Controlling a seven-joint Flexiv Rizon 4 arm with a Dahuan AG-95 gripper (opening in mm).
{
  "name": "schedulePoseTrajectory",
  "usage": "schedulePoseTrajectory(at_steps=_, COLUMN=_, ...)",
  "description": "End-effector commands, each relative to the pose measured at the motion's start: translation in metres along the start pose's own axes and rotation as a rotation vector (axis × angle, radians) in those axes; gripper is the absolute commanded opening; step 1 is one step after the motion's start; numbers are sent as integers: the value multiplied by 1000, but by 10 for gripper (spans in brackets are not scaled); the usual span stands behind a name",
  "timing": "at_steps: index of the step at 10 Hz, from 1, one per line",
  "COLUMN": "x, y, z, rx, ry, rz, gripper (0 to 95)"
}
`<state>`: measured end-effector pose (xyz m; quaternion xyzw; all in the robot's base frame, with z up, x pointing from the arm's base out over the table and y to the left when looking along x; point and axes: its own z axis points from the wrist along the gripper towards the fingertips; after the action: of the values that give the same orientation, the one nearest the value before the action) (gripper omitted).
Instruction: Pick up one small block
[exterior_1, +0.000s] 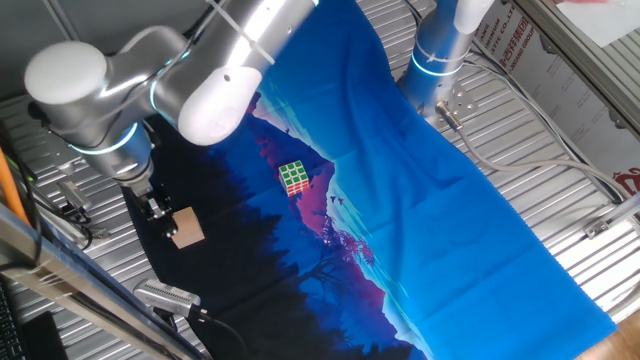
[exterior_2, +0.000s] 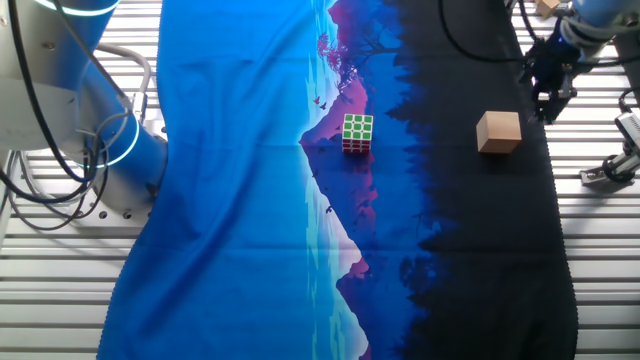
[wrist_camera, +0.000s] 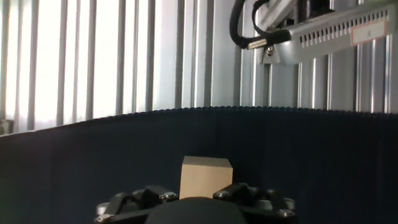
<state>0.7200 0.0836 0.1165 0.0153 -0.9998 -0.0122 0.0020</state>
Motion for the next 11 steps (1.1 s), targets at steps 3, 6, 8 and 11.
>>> schedulePoseTrajectory(at_steps=3, x=-1, y=-3, z=20, rx=-5, ry=-3, rz=0, gripper=950)
schedulePoseTrajectory(at_steps=6, x=-2, y=-4, z=36, rx=-6, ry=0, rz=0, gripper=950)
schedulePoseTrajectory(at_steps=8, x=-3, y=-4, z=48, rx=-8, ry=1, rz=0, gripper=950)
schedulePoseTrajectory(at_steps=11, x=-4, y=-4, z=64, rx=-6, ry=3, rz=3, gripper=950)
